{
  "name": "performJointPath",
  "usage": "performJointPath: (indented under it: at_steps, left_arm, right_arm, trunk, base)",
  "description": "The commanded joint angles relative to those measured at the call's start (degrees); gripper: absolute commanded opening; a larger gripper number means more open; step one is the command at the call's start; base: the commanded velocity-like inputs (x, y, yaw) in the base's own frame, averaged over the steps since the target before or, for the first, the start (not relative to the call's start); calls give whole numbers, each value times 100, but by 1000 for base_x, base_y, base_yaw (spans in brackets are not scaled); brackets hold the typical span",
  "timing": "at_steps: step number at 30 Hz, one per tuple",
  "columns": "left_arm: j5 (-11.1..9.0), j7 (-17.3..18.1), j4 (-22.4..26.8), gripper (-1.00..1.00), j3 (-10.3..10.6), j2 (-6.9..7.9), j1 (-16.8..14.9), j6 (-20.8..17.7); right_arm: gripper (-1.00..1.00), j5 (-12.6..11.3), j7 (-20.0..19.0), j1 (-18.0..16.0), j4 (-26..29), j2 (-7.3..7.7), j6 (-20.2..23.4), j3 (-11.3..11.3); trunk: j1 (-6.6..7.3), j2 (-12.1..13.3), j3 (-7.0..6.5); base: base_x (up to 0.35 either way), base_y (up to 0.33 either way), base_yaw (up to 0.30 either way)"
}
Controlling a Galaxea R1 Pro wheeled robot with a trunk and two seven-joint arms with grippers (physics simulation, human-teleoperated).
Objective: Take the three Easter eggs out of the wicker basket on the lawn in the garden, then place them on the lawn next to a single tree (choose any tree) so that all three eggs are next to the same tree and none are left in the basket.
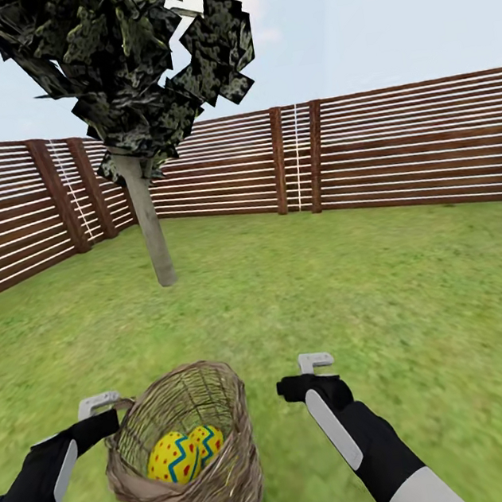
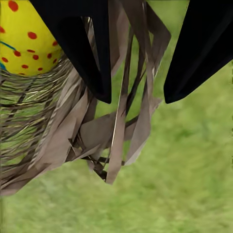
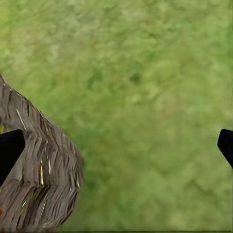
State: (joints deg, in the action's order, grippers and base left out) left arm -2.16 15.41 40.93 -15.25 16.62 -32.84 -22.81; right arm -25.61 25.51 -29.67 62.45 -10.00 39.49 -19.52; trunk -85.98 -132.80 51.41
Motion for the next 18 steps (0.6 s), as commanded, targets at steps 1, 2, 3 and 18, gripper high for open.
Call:
performJointPath:
  at_steps: [1,2,3,18]
  left_arm:
    - [-27,24,22,-100,-15,6,-3,-2]
    - [-16,19,60,-100,-17,5,-3,41]
    - [-9,-27,93,-100,-18,1,-3,70]
    - [-23,-430,125,-100,-31,-24,-3,635]
  right_arm:
    - [100,-57,60,0,4,0,-11,-23]
    - [100,-53,64,3,2,0,-17,-36]
    - [100,-51,63,4,2,0,-24,-45]
    - [100,-30,57,3,-39,0,-35,-36]
  trunk:
    - [24,39,-13]
    - [46,79,-30]
    - [68,119,-48]
    - [243,440,-192]
  base:
    - [0,0,0]
    - [0,0,0]
    - [0,0,0]
    - [32,0,0]
